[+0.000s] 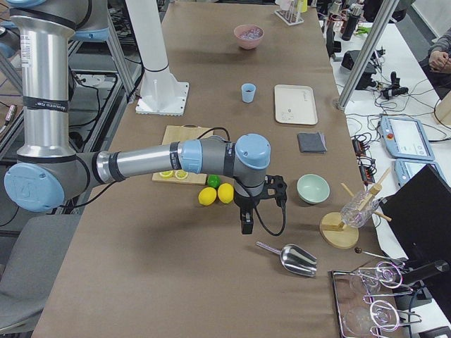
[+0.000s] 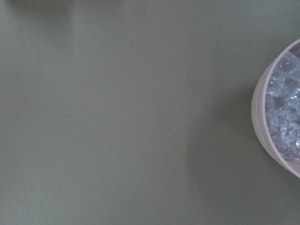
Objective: Mash ice and strawberries in cup
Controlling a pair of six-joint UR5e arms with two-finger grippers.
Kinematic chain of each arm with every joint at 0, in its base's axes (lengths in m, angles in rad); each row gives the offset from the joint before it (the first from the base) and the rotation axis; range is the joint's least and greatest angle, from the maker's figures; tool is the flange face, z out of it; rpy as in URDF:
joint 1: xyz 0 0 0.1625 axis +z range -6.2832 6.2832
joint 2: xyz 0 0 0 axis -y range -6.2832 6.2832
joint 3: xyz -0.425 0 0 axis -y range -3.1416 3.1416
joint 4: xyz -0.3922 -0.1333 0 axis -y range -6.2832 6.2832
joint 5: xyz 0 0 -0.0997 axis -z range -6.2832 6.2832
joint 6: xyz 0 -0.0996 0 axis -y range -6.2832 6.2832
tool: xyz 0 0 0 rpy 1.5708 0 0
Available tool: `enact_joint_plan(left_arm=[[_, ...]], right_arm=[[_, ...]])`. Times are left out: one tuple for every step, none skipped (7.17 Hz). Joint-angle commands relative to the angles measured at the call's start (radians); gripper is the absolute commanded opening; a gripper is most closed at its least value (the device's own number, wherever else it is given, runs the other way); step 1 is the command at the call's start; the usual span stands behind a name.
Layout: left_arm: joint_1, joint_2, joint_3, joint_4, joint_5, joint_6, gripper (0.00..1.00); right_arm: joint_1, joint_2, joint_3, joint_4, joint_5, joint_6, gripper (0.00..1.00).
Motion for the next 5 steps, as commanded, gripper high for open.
enact_joint_plan(left_arm=[[0.000,0.000,0.000,0.000,0.000,0.000,0.99],[0.000,0.000,0.001,0.000,0.000,0.000,0.99],[0.000,0.000,0.001,0.000,0.000,0.000,0.99],[0.000,0.000,0.003,0.000,0.000,0.000,0.99],[0.002,0.000,0.003,0.000,0.000,0.000,0.99]], right_arm=[[0.000,0.000,0.007,0.002,0.000,0.000,1.00],[-0.001,-0.006,0.007,0.002,0.000,0.000,1.00],[0.000,-0.008,0.009,0.002,-0.001,0.006,1.00],[0.000,-0.010,0.010,0.002,-0.003,0.008,1.00],[0.000,-0.011,0.010,0.002,-0.003,0.008,1.00]])
